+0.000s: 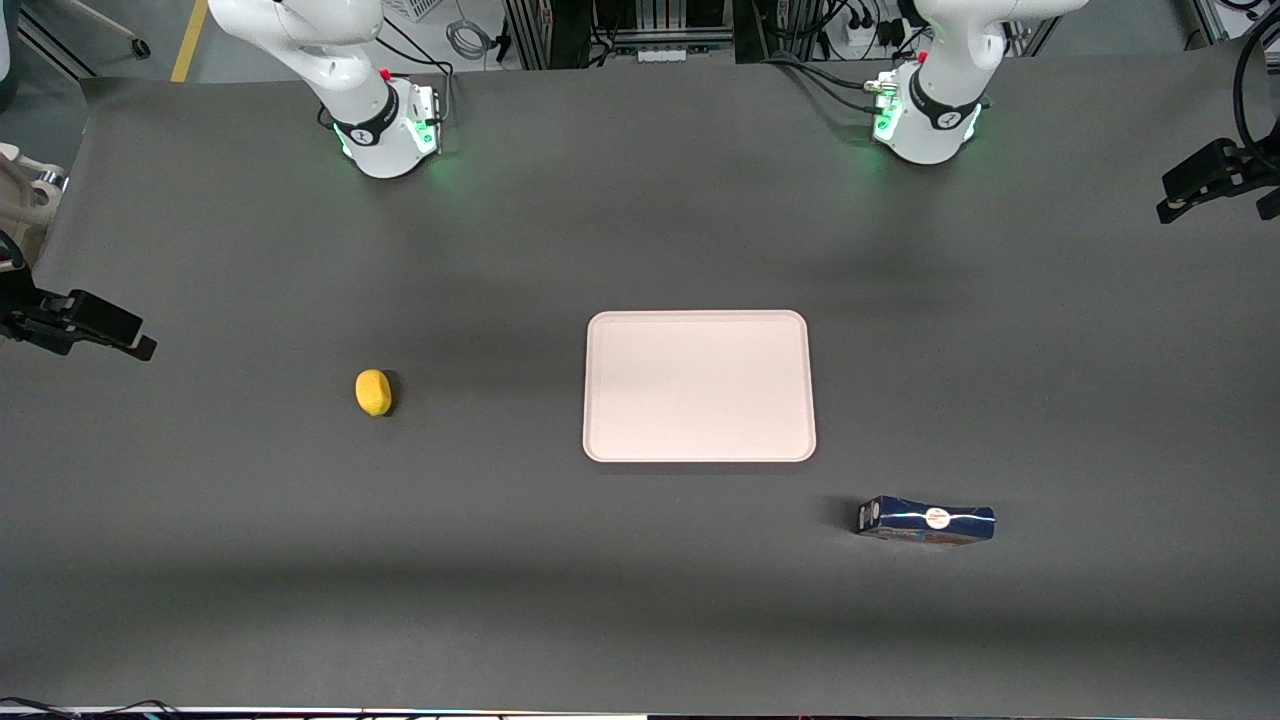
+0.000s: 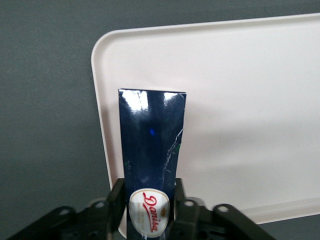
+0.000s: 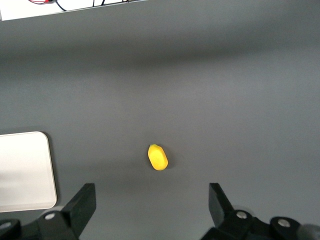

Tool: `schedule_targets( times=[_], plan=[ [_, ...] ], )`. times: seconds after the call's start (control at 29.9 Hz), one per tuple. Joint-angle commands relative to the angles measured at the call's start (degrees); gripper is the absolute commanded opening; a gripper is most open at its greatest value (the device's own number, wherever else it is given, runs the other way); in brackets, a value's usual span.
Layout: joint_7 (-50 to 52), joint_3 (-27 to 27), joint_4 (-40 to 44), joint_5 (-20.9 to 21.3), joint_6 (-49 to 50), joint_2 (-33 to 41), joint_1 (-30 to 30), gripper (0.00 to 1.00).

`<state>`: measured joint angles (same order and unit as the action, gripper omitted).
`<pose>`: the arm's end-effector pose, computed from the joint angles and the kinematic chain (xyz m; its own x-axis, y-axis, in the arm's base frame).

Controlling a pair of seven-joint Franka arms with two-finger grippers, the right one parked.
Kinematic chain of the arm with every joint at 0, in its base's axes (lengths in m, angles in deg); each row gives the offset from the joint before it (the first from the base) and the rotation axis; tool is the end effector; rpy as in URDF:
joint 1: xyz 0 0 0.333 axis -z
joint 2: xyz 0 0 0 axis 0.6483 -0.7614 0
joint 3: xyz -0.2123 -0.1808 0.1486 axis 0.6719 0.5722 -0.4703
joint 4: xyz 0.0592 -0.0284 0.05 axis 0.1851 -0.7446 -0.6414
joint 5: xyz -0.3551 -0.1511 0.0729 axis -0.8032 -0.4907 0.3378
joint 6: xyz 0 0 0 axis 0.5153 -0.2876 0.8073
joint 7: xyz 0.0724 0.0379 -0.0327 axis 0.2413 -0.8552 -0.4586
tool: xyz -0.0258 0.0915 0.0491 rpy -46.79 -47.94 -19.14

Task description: Place cookie box on tray

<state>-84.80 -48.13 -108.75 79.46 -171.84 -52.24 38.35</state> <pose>0.4920 0.0348 0.6493 0.9996 0.0039 -0.0266 0.0034 -0.9998 -0.0198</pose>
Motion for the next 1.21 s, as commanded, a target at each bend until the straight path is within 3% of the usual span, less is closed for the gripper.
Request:
schedule_targets(
  times=[0.0, 0.44, 0.84, 1.17],
  plan=[
    [0.01, 0.29, 0.83, -0.08, 1.18, -0.57, -0.04, 1.00],
    [2.37, 0.11, 4.51, -0.34, 3.72, -1.09, -0.13, 1.00],
    [27.57, 1.42, 31.57, -0.70, 21.38, -14.62, 0.22, 1.00],
    [59.57, 8.19, 32.91, -0.78, 14.54, -22.70, 0.23, 1.00]
  ],
)
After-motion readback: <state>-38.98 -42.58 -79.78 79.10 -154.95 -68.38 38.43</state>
